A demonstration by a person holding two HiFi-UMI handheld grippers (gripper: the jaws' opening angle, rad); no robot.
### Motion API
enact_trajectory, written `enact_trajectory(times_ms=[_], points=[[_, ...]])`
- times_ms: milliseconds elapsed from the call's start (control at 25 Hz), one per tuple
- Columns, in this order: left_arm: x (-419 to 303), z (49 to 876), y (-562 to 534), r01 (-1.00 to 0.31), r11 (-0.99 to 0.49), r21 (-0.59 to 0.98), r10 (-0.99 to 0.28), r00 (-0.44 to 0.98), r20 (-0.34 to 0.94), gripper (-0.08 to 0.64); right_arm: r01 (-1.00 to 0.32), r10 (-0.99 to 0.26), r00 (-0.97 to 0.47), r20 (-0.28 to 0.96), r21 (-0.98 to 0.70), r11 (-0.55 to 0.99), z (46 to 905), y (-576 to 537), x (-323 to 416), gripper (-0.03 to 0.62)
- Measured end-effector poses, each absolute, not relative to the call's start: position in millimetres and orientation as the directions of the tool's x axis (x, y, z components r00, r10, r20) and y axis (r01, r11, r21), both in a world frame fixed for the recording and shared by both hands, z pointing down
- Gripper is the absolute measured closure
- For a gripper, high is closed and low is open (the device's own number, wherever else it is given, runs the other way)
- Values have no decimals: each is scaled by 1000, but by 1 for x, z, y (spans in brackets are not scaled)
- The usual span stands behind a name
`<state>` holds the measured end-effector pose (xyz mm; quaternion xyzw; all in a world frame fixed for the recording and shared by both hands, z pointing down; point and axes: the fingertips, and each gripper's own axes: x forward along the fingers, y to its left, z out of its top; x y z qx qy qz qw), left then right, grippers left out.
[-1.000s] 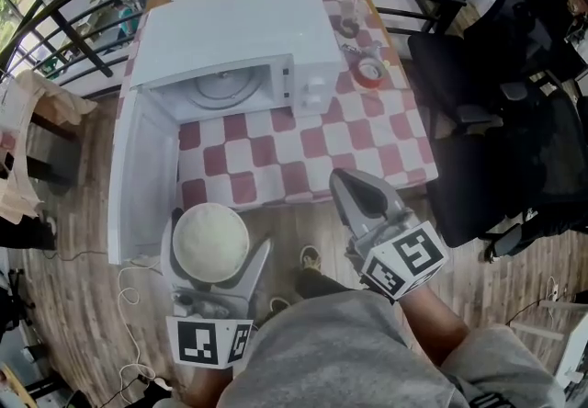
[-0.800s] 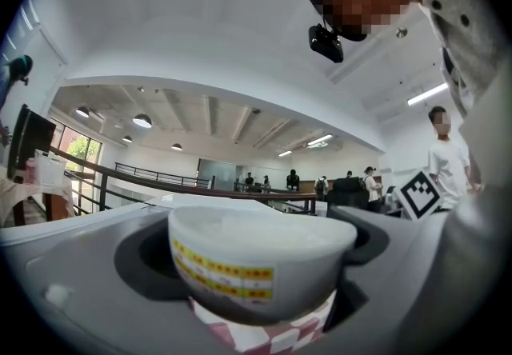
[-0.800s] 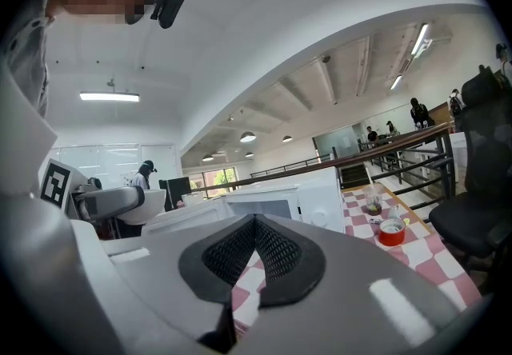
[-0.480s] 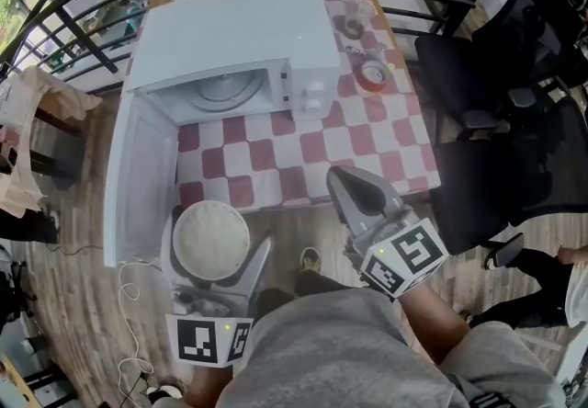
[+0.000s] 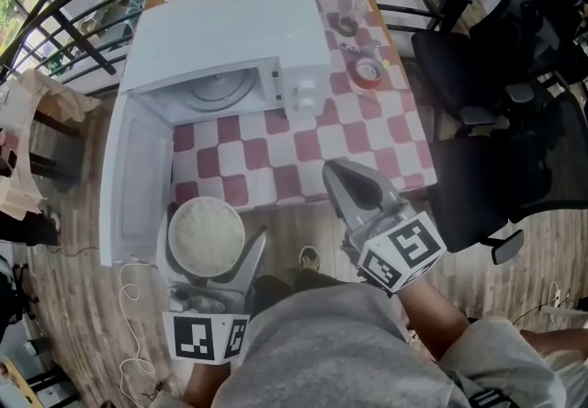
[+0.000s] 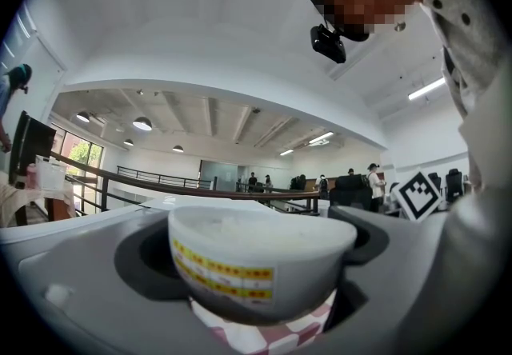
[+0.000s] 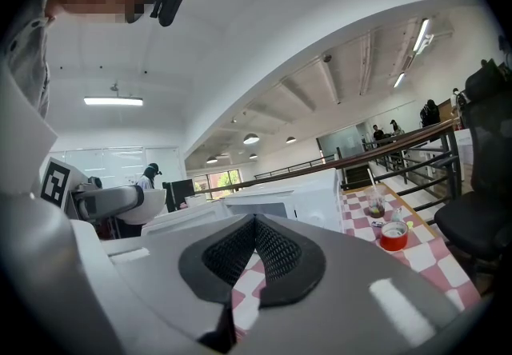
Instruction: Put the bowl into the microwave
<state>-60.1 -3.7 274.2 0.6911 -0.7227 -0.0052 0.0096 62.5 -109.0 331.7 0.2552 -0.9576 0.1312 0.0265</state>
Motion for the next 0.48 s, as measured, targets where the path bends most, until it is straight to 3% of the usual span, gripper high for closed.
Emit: enact_trajectory(times_ms=[480], points=[[-51, 266, -6, -1000, 30, 7, -1000, -30, -4, 18, -493, -484, -869, 101, -244, 835, 327, -107, 68, 592]])
